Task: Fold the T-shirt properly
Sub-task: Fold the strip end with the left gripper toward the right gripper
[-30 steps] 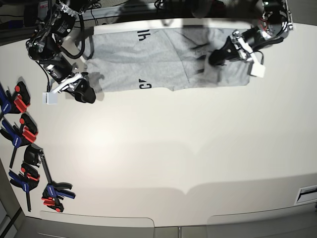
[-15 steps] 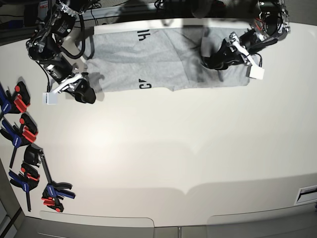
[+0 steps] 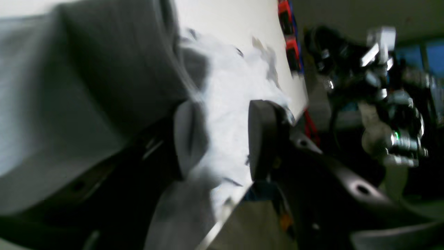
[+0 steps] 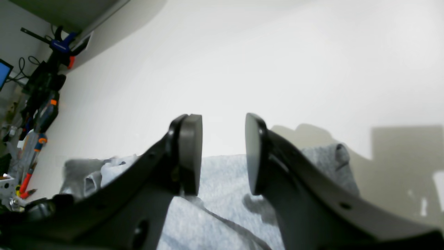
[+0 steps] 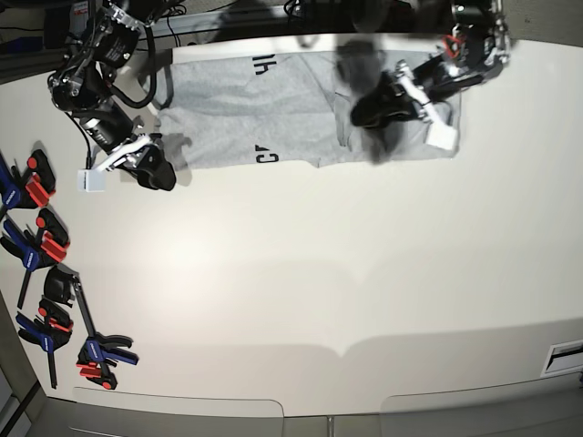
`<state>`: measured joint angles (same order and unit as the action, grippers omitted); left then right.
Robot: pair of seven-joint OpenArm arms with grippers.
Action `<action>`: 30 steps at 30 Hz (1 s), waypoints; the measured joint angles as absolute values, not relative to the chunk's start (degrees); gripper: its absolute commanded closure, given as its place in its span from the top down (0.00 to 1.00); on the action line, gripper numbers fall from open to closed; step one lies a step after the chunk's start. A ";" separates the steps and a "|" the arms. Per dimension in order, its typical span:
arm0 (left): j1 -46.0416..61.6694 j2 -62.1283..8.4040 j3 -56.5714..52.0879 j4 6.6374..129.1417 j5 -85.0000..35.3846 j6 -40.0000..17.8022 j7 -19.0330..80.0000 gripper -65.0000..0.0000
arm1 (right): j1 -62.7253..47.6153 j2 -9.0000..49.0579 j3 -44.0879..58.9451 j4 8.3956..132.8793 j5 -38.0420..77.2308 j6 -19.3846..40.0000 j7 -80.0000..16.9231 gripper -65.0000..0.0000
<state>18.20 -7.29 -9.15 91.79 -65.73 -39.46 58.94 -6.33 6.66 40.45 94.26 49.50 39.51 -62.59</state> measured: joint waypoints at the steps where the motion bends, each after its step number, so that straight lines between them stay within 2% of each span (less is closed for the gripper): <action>1: 17.41 -7.16 -8.03 91.79 -65.78 -39.46 59.09 0.37 | -6.35 6.66 40.45 94.26 49.52 39.48 -62.57 0.30; 11: 14.79 -7.46 -9.43 95.92 -65.73 -39.48 63.07 0.37 | -6.33 7.84 41.50 94.26 49.43 39.51 -62.78 0.31; 13: 14.94 -7.64 -10.92 96.51 -65.78 -39.46 63.05 0.37 | -6.37 9.80 42.94 94.26 49.39 39.51 -63.13 0.38; 16: 15.75 -9.17 -12.80 96.53 -65.71 -39.46 62.52 0.37 | -7.53 13.37 43.33 94.26 46.06 39.44 -62.96 0.58; 18: 16.05 -10.35 -12.93 96.53 -65.73 -39.48 62.81 0.37 | -9.67 14.74 43.29 94.26 44.21 36.18 -62.26 0.63; 21: 15.86 -11.90 -12.93 96.53 -65.73 -39.48 62.46 0.37 | -13.30 15.07 43.24 94.24 43.16 32.67 -61.89 0.63; 30: 15.88 -12.23 -12.86 96.53 -65.69 -39.48 61.71 0.37 | -16.97 11.77 42.96 89.27 45.41 32.29 -61.78 0.63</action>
<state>15.88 -12.23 -12.86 96.53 -65.69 -39.48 61.71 -16.97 11.77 42.96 89.27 45.41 32.29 -61.78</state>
